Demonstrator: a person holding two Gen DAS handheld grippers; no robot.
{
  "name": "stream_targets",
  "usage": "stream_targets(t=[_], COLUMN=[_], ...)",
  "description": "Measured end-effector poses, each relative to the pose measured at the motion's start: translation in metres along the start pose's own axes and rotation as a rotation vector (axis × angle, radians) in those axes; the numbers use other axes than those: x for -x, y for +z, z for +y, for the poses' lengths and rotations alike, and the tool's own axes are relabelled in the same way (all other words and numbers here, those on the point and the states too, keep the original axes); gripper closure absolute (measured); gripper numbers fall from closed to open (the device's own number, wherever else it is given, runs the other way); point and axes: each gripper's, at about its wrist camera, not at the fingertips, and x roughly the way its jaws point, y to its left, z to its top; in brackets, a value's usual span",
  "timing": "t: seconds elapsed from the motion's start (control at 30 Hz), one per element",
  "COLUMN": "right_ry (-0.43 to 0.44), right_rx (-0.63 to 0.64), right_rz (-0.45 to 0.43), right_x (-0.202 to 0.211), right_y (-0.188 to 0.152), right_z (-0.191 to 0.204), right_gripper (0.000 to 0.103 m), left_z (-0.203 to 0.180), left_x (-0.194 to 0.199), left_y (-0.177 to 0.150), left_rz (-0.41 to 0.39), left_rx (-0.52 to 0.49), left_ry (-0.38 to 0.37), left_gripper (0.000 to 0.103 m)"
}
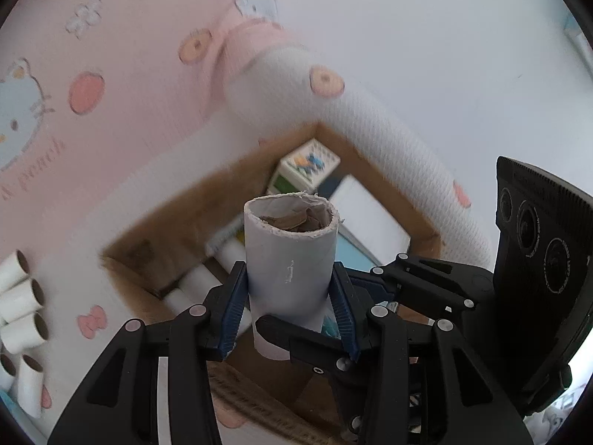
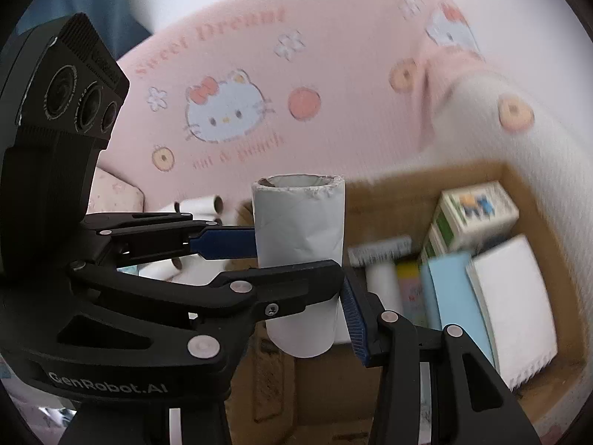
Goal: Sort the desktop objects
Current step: 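Lift and carry the tube with the right gripper over the box, then lower the tube beside the other tubes and open the right gripper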
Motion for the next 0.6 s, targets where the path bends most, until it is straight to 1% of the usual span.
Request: stream_targets(t=[0.1, 0.17, 0.23, 0.3, 0.43, 0.53, 0.6], right_ry=[-0.017, -0.052, -0.083, -0.091, -0.104, -0.103, -0.103], right_rx=[-0.023, -0.015, -0.005, -0.008, 0.000, -0.010, -0.017], right_rz=[0.036, 0.049, 0.052, 0.069, 0.117, 0.142, 0.145], right_x=[-0.005, -0.009, -0.012, -0.018, -0.033, -0.041, -0.043], right_y=[-0.007, -0.011, -0.012, -0.012, -0.012, -0.010, -0.009], right_z=[-0.014, -0.020, -0.023, -0.027, -0.032, -0.037, -0.040], right_gripper=[0.063, 0.062, 0.062, 0.062, 0.063, 0.062, 0.062], left_z=[0.000, 0.004, 0.006, 0.008, 0.010, 0.013, 0.016], left_x=[-0.020, -0.031, -0.039, -0.047, -0.060, -0.066, -0.069], left_y=[0.000, -0.001, -0.002, -0.004, -0.005, -0.004, -0.002], left_rz=[0.063, 0.104, 0.118, 0.142, 0.164, 0.164, 0.163], left_rx=[0.043, 0.093, 0.122, 0.139, 0.151, 0.171, 0.201], left_ry=[-0.023, -0.055, -0.067, -0.054, -0.011, -0.013, -0.023], left_gripper=[0.055, 0.055, 0.055, 0.055, 0.055, 0.055, 0.055])
